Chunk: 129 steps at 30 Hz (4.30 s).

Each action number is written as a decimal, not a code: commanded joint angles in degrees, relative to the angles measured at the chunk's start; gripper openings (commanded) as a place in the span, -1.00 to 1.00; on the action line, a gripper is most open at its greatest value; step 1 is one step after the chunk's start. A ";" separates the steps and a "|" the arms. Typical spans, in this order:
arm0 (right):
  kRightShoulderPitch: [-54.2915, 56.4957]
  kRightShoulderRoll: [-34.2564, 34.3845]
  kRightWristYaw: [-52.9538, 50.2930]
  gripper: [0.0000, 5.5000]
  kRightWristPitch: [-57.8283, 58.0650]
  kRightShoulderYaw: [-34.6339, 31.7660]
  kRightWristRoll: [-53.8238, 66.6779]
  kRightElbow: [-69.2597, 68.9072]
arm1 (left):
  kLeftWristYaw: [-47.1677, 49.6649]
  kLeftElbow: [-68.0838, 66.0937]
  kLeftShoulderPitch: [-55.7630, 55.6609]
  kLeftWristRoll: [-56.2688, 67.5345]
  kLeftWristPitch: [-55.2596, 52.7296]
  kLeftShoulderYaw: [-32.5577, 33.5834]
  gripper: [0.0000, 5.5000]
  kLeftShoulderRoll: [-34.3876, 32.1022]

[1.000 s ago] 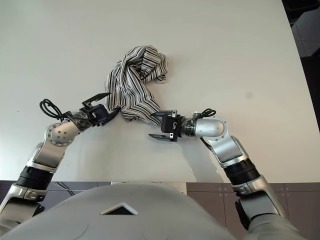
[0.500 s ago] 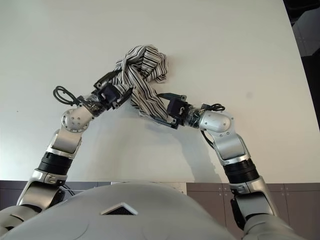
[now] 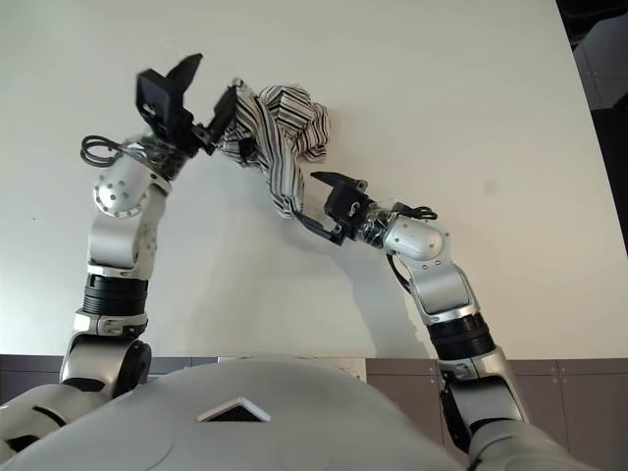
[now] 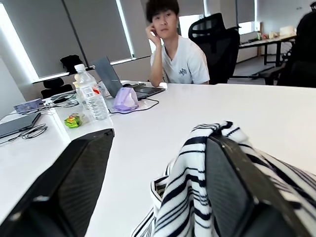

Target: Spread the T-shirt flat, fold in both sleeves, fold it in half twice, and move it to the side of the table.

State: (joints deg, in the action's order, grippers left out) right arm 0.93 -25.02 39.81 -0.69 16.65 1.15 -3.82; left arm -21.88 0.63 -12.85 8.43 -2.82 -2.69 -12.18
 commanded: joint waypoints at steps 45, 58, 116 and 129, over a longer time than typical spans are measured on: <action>0.31 1.40 -3.86 0.25 -2.55 -1.33 -3.43 4.20 | 1.37 -8.74 11.44 -23.52 15.73 -6.16 0.10 -23.92; 1.16 0.33 -2.92 0.25 1.09 -2.99 -2.35 -1.91 | -16.48 5.16 24.22 -17.71 5.39 -12.31 0.10 -28.00; 7.32 -9.78 3.02 0.27 -23.17 0.51 -12.56 16.79 | -7.61 -0.68 35.20 -43.63 27.18 -13.12 -0.90 -39.30; 17.44 -5.92 -1.08 0.27 -26.95 1.29 -16.07 26.26 | -10.44 1.24 37.49 -38.50 35.86 -13.77 -0.96 -45.83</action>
State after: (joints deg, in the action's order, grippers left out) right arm 15.21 -31.91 39.67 -27.10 18.06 -14.57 21.04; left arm -27.23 5.26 19.33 -28.05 32.31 -12.79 -55.21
